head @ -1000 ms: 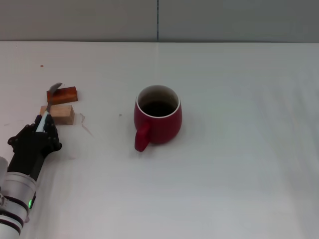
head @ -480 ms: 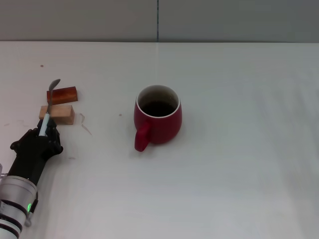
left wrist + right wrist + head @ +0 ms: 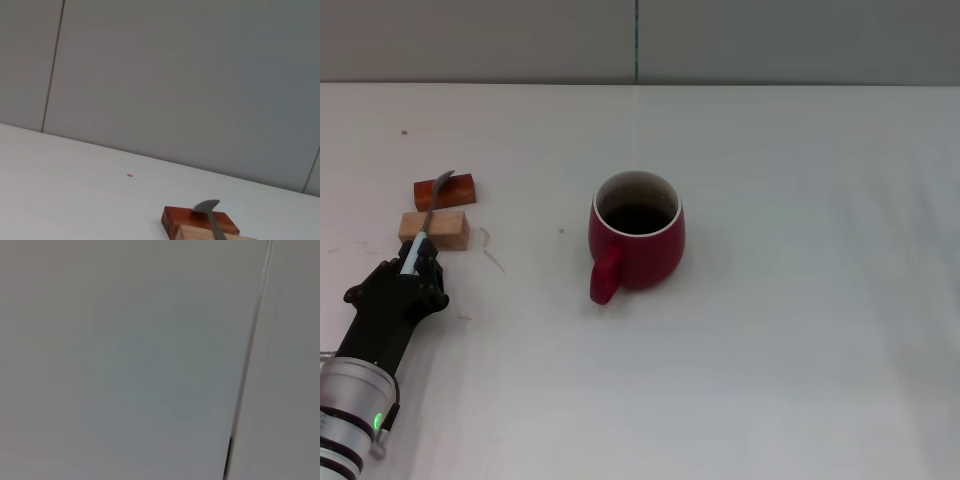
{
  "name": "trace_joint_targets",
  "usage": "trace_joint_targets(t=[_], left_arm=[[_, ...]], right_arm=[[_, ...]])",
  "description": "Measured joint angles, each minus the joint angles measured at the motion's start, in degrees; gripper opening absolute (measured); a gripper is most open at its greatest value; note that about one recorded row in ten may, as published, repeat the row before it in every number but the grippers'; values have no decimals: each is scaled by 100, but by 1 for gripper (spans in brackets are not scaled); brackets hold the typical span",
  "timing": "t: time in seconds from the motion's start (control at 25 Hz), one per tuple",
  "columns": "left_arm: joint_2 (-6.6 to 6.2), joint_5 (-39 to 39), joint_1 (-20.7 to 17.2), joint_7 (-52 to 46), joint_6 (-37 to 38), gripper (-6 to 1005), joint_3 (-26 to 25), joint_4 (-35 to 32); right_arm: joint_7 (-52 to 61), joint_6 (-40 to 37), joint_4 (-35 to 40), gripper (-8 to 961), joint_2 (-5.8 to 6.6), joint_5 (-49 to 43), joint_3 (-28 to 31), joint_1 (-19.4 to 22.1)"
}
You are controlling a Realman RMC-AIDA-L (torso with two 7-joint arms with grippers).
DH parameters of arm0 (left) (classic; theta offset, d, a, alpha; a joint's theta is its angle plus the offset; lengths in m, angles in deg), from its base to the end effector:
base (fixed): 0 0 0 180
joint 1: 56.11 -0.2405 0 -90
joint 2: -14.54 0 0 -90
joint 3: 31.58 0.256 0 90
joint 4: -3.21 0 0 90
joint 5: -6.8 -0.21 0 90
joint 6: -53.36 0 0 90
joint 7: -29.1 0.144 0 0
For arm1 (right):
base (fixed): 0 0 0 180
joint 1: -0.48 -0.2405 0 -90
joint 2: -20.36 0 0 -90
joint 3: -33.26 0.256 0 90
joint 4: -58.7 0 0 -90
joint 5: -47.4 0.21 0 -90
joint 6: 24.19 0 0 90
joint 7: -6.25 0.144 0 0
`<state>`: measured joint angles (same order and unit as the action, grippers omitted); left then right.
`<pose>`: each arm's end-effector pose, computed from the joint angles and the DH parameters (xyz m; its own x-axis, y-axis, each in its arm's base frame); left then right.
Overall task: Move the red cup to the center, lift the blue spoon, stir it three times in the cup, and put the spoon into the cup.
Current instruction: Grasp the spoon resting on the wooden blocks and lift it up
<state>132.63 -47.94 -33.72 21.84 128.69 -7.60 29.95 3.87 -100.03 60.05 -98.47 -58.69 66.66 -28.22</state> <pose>-0.3487 0.2389 -0.0730 0.5186 0.2042 0.8303 0.8523 -0.0459 -0.5210 0.3429 0.3361 0.0390 0.8604 0.1766 -0.4781 -0.4938 0.0567 -0.8677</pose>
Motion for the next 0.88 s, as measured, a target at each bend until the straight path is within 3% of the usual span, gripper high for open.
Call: trace_joint_targets(t=[0.88], left_arm=[[-2, -304, -118, -1426, 49, 171, 179, -435]], right_arm=[[0, -11, -65, 598, 0, -9, -18, 35]])
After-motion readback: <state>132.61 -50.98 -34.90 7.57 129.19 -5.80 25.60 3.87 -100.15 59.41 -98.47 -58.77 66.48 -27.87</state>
